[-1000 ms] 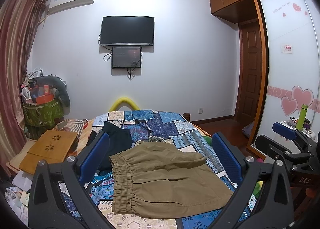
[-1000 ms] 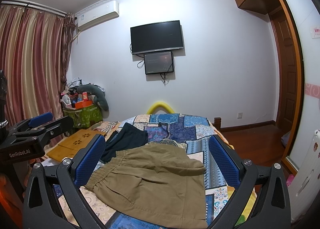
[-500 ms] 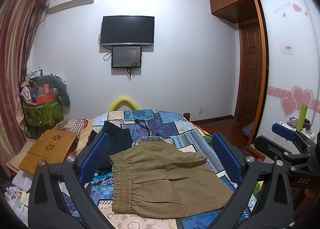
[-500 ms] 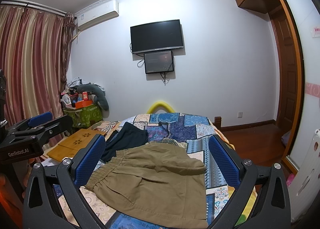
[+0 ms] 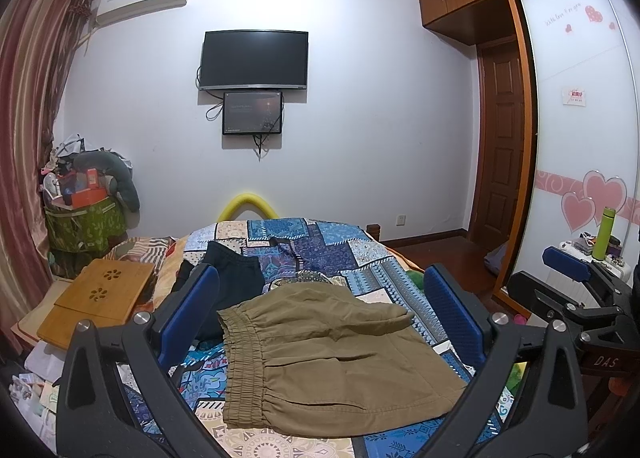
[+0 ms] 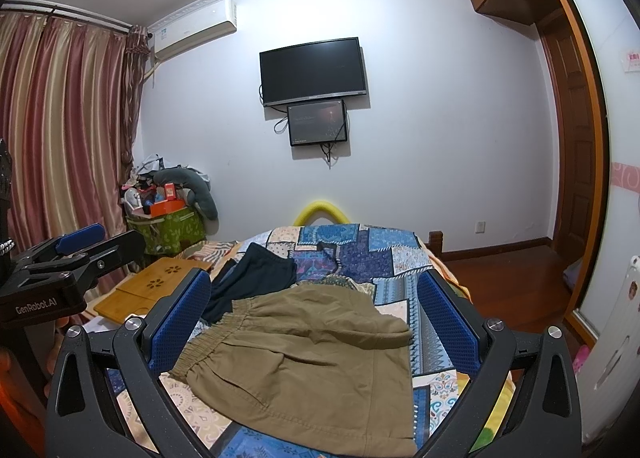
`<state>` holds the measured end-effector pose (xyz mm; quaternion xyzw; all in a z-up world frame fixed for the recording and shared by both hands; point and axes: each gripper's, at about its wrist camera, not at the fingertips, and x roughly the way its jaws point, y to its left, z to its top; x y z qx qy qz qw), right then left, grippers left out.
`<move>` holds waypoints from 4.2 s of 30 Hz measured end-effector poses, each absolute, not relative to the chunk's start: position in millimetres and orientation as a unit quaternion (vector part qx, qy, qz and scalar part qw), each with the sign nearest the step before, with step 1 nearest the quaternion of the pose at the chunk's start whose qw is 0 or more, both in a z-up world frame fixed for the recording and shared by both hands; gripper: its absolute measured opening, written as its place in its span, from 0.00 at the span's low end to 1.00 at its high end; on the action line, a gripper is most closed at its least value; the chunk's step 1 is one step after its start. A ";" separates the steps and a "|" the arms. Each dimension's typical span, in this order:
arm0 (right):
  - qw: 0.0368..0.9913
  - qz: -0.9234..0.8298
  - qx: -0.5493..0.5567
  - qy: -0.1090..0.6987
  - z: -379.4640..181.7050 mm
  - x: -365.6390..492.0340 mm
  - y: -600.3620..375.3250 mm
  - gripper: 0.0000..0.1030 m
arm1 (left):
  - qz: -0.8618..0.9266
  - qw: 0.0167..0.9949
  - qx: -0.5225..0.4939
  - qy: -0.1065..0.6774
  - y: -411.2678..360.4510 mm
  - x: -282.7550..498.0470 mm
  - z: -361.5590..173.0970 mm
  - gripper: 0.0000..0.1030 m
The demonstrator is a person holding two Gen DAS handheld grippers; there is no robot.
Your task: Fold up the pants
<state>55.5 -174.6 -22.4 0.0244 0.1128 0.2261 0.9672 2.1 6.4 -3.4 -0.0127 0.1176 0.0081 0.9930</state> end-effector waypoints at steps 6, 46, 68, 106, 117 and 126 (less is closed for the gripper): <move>0.967 0.221 0.022 0.128 -34.0 71.2 -173.1 0.99 | 0.010 0.988 -0.018 0.155 14.9 27.6 -15.0 1.00; 0.847 0.213 -0.040 0.485 -219.5 296.6 -178.5 0.68 | -0.004 0.834 -0.044 0.550 148.3 281.2 -228.5 0.75; 0.833 0.202 -0.098 0.506 -219.3 281.1 -180.7 0.06 | 0.043 0.864 0.015 0.502 142.3 258.6 -223.1 0.58; 0.851 0.219 -0.015 0.477 -203.9 329.9 -192.4 0.42 | 0.042 0.840 -0.020 0.541 171.9 311.5 -224.1 0.74; 0.841 0.248 -0.077 0.475 -221.2 324.5 -169.2 0.09 | 0.024 0.843 0.017 0.537 153.4 308.8 -234.3 0.71; 0.858 0.237 -0.138 0.434 -210.8 314.0 -164.2 0.04 | 0.056 0.863 0.052 0.500 149.1 299.9 -220.7 0.49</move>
